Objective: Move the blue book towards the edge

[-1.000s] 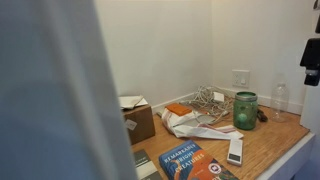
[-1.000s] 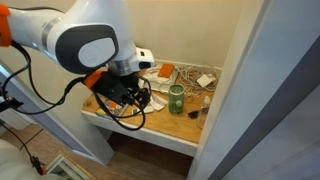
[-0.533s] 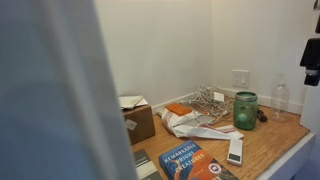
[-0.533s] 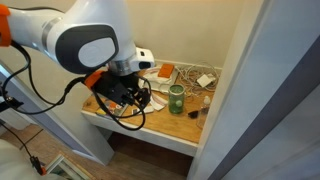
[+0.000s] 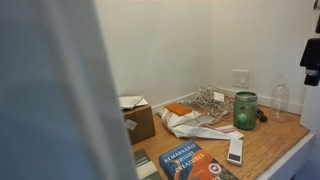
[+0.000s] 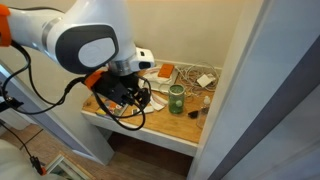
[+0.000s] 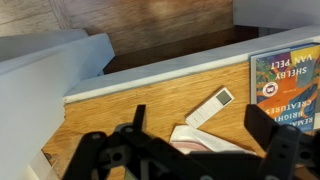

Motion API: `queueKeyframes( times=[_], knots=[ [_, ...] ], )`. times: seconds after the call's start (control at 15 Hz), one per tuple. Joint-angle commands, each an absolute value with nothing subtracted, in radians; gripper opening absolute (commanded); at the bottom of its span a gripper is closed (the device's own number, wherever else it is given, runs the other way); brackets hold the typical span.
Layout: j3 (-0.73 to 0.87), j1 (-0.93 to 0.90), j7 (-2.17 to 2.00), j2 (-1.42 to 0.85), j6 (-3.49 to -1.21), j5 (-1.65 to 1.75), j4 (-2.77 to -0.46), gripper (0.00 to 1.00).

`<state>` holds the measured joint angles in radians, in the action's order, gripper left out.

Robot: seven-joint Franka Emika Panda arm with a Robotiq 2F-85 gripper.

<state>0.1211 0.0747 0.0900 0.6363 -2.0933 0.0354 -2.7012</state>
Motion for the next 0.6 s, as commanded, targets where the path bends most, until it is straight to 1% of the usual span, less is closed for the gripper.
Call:
queueKeyframes(
  times=[0.0, 0.27, 0.53],
  knots=[
    [0.076, 0.053, 0.066, 0.602, -2.094, 0.026, -2.673, 1.00],
    [-0.036, -0.029, -0.009, 0.507, -2.100, 0.009, -2.596, 1.00],
    [-0.112, -0.088, -0.089, 0.386, -2.116, 0.000, -2.497, 1.00]
  ],
)
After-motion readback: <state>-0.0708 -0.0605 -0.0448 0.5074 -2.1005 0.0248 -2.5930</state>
